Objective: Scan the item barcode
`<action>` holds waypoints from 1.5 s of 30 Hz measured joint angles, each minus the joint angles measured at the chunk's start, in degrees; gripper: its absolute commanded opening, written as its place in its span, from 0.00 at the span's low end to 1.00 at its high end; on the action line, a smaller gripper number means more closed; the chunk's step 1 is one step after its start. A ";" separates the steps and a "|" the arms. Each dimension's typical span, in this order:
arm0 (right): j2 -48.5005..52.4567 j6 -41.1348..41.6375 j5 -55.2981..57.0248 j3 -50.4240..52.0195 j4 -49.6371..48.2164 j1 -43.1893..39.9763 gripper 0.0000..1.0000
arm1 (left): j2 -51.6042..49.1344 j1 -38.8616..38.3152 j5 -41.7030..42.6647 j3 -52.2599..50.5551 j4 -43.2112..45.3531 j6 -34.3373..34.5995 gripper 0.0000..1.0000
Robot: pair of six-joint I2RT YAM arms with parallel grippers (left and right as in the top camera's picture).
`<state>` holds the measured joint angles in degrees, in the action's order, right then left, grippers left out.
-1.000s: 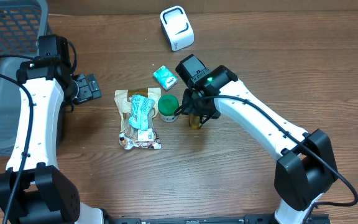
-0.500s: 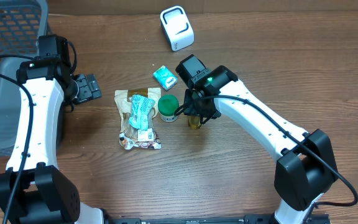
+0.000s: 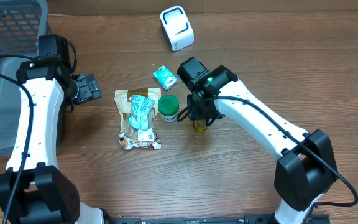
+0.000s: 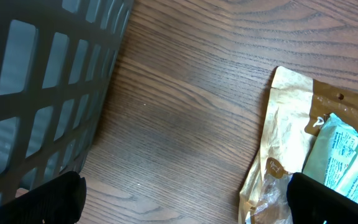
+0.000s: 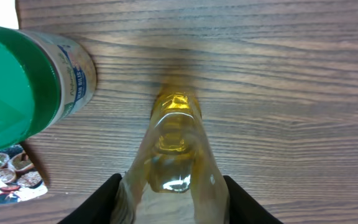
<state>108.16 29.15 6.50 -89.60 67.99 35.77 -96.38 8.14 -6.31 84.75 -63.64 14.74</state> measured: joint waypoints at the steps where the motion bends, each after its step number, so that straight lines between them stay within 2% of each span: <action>1: 0.00 -0.20 0.35 0.00 0.09 0.00 0.51 | 0.00 0.00 0.00 0.00 0.00 0.00 0.99; 4: 0.00 -0.68 1.07 0.04 0.02 0.00 0.49 | 0.00 0.00 0.00 0.00 0.00 0.00 0.99; 5: 0.00 -0.70 1.25 0.04 -0.02 0.00 0.45 | 0.00 0.00 0.00 0.00 0.00 0.00 1.00; 7: 0.00 -0.63 1.38 0.04 -0.09 0.00 0.42 | 0.00 0.00 -0.02 0.00 0.00 0.00 0.99; 10: 0.00 -0.79 1.49 0.07 -0.07 0.00 0.30 | 0.00 0.00 0.00 0.00 0.00 0.00 1.00; 15: 0.00 -1.01 1.62 0.07 0.22 -0.68 0.24 | 0.00 0.00 0.00 0.00 0.00 0.00 1.00; 27: 0.00 -1.44 1.68 0.04 2.60 -10.47 0.25 | 0.00 0.00 -0.02 0.00 0.00 0.00 1.00; 34: -0.04 -2.19 1.86 0.04 3.30 -12.92 0.29 | 0.00 0.00 0.00 0.00 0.00 0.00 1.00; 36: -0.04 -2.23 1.88 0.04 3.32 -12.90 0.32 | 0.00 0.00 0.00 0.00 0.00 0.00 1.00; 37: -0.04 -2.25 1.92 0.04 3.34 -12.90 0.39 | 0.00 0.00 -0.02 0.00 0.00 0.00 1.00; 39: -0.04 -2.27 1.84 0.04 3.45 -12.90 0.64 | 0.00 0.00 0.00 0.00 0.00 0.00 1.00; 42: -0.04 -2.51 1.88 0.13 3.89 -12.90 0.77 | 0.00 0.00 -0.02 0.00 0.00 0.00 1.00; 45: -0.04 -2.71 1.88 0.13 4.28 -12.90 0.81 | 0.00 0.00 -0.02 0.00 0.00 0.00 1.00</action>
<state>108.12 26.44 8.38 -89.47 72.27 22.87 -96.38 8.14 -6.33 84.75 -63.64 14.74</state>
